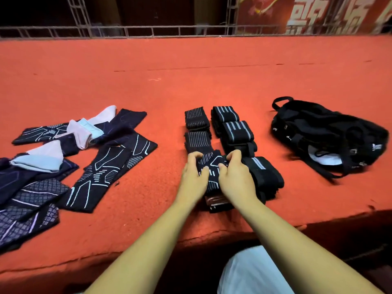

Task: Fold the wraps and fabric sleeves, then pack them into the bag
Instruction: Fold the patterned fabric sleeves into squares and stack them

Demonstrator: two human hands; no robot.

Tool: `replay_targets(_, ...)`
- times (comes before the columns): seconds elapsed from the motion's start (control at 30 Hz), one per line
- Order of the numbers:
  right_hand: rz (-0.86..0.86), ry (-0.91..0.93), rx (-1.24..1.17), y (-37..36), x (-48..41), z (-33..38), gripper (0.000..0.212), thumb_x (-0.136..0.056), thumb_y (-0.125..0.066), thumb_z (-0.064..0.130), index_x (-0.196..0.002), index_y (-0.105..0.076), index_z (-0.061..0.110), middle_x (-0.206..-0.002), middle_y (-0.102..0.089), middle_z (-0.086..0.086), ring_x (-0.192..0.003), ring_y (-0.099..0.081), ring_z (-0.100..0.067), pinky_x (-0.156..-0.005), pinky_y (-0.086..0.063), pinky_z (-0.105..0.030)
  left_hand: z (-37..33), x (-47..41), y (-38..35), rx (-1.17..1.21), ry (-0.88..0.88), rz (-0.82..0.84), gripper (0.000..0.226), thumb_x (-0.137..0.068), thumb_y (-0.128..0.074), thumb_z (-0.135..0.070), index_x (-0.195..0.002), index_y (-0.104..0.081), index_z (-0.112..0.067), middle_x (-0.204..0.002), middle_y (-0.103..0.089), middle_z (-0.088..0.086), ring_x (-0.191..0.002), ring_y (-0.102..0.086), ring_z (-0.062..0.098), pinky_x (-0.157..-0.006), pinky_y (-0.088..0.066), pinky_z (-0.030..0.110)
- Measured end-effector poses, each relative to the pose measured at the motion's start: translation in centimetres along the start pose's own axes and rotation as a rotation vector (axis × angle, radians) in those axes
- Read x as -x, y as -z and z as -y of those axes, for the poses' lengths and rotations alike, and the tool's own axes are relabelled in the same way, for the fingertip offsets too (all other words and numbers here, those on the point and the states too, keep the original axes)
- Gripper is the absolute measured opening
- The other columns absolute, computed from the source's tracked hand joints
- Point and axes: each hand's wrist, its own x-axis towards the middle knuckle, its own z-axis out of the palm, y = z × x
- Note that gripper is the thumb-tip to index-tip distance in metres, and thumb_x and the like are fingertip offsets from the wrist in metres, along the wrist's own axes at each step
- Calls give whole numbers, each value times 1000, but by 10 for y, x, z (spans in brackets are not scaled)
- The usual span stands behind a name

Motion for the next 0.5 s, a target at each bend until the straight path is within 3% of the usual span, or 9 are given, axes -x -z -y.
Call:
replay_targets(0.07, -5, 24, 25, -9, 3, -8, 16, -95, -52, 16, -105, -43, 8, -98, -65, -23, -93, -60, -44, -71, -42, -46, 12, 6, -7, -159, -35, 0, 36, -95, -57, -15, -130, -54, -20, -122, -53, 6, -118, -47, 23, -108, -31, 30)
replay_targets(0.17, -26, -13, 20, -21, 7, -16, 18, -92, -54, 11, -107, -47, 4, -106, -57, -22, -101, -53, -43, -85, -39, -47, 18, 12, -10, -81, -8, 45, 40, -99, -53, -16, -139, -50, -18, -128, -43, 6, -124, -43, 15, -105, -21, 11)
replay_targets(0.27, -31, 25, 1, -29, 10, -21, 38, -90, -51, 7, -128, -47, 3, -123, -50, -19, -114, -47, -37, -101, -34, -41, 23, 16, -12, -33, -9, 74, 43, -103, -46, -17, -146, -43, -17, -133, -38, 2, -122, -39, 5, -101, -14, -2)
replay_targets(0.33, 48, 64, -75, -31, 11, -23, 47, -94, -42, 7, -141, -43, 3, -141, -44, -19, -130, -41, -33, -112, -25, -30, 25, 21, -15, -9, -1, 87, 45, -105, -42, -16, -149, -36, -15, -136, -34, 0, -125, -36, 2, -99, -11, -6)
replay_targets(0.43, 155, 42, -107, -32, 10, -32, 46, -102, -35, 4, -147, -35, -3, -155, -32, -19, -145, -28, -26, -110, -7, -9, 31, 22, -20, -25, 12, 107, 46, -106, -39, -17, -151, -33, -16, -143, -31, 1, -131, -33, 6, -106, -11, 0)
replay_targets(0.5, 172, 16, -116, -31, 8, -36, 45, -103, -35, 6, -147, -36, -3, -154, -35, -19, -145, -31, -26, -111, -10, -11, 32, 19, -22, -43, 27, 126, 45, -106, -38, -20, -151, -35, -19, -145, -32, 2, -135, -33, 11, -116, -15, 16)
